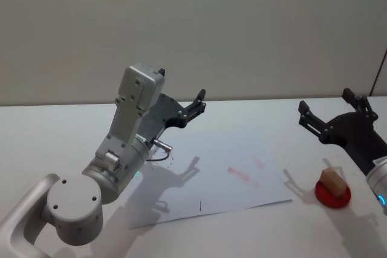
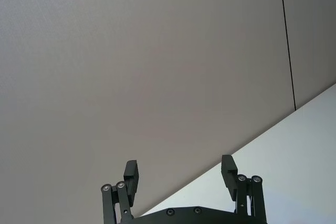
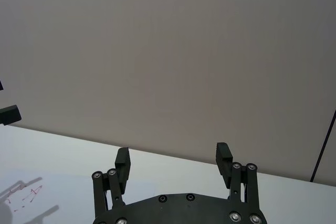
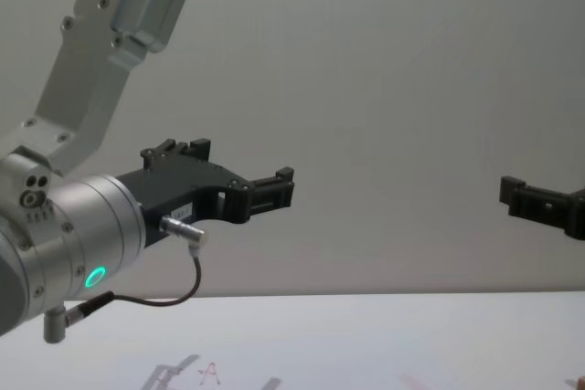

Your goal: Use the one hand to pick up the stamp and affix it onto the A4 paper.

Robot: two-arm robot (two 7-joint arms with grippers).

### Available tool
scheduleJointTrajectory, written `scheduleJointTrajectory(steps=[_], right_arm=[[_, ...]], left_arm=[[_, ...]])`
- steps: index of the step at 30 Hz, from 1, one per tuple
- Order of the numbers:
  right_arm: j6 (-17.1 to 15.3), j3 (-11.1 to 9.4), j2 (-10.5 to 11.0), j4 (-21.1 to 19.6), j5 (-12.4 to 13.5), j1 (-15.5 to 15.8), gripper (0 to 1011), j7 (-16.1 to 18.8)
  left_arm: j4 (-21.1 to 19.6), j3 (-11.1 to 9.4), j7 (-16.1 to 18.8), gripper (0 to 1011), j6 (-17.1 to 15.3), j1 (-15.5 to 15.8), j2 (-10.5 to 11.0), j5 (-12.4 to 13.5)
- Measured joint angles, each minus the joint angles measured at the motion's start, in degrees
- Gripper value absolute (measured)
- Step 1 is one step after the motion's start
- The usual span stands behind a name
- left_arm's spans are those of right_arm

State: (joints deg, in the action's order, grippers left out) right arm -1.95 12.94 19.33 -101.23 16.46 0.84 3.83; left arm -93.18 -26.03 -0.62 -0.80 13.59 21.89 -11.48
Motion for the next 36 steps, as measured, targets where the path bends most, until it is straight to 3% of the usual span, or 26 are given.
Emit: scheduleJointTrajectory(steps=[29, 36], right_arm=[[-0.01, 0.0, 0.02, 0.0, 0.0, 0.08, 1001, -0.01], [-0.35, -0.05, 0.45, -1.56, -0.01, 1.78, 1001, -1.82]], left_arm=[[0.0, 0.0, 0.0, 1001, 0.0, 0.0, 0.0, 0.0], [0.0, 0.0, 0.0, 1001, 0.0, 0.0, 0.0, 0.0]])
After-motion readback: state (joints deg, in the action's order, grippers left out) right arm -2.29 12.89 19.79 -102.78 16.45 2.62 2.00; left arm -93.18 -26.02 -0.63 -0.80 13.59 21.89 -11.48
